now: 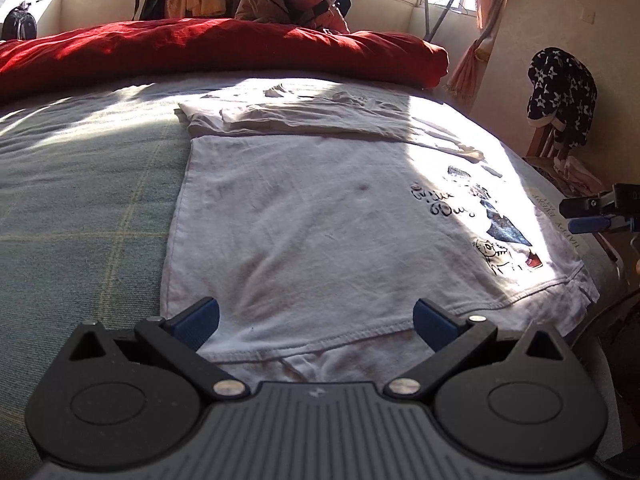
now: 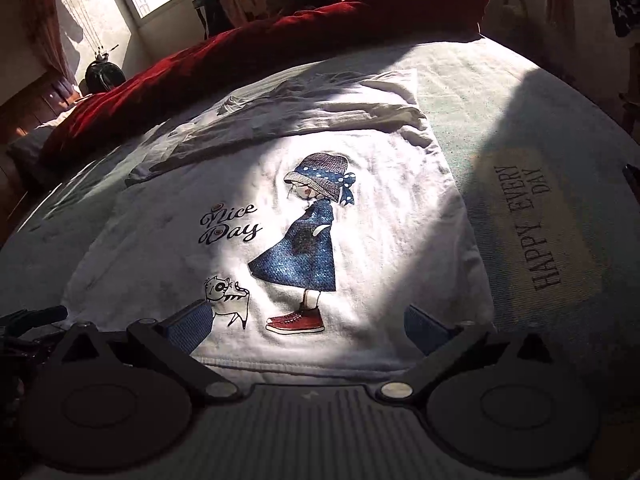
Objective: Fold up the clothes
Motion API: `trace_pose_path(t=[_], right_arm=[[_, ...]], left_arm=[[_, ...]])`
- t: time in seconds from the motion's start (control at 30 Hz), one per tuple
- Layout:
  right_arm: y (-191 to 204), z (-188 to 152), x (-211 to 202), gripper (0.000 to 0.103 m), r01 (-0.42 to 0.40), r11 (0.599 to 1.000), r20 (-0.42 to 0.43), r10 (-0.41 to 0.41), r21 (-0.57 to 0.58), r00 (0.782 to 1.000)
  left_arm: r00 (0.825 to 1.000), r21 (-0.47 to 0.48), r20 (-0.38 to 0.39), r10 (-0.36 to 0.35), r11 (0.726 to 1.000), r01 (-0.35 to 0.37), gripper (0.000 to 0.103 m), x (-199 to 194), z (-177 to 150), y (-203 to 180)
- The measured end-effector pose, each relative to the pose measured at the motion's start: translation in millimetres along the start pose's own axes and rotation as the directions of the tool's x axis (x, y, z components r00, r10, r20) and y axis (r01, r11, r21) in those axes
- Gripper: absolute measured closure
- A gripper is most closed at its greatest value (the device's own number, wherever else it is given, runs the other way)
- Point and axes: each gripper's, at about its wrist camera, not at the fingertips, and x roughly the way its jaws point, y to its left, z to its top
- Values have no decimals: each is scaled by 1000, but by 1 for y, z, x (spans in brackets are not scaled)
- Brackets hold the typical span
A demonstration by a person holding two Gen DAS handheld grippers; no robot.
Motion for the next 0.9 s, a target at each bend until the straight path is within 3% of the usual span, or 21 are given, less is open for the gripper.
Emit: trace_pose_path(t=[0.23, 0.4, 0.5, 0.63, 0.77, 0.83, 0.9], right_arm=[[-25, 132, 37, 0, -84, 996, 70, 81, 38, 994], [-51, 218, 124, 0, -126, 987, 13, 126, 97, 992], [-62, 238, 174, 0, -125, 984, -44, 131, 129, 990], [-72, 245, 224, 0, -52, 994, -88, 61, 100, 994], [-95, 247, 251, 0, -5, 994, -78, 14, 112, 997], [-101, 253, 255, 0, 57, 995, -49, -53, 83, 997], [-95, 256, 246, 0, 18, 997, -44, -15, 76, 999]], left_arm=[[1000, -17, -5, 14, 1000, -14, 1, 6, 19, 9], [997, -19, -15, 70, 997, -70, 1, 23, 34, 16], [995, -37, -13, 100, 994, -100, 1, 33, 42, 23], [991, -55, -27, 134, 989, -136, 1, 47, 48, 30], [992, -74, -33, 120, 990, -122, 1, 55, 52, 32], [993, -71, -33, 114, 991, -116, 1, 57, 53, 30], [993, -61, -29, 115, 991, -116, 1, 56, 53, 28]])
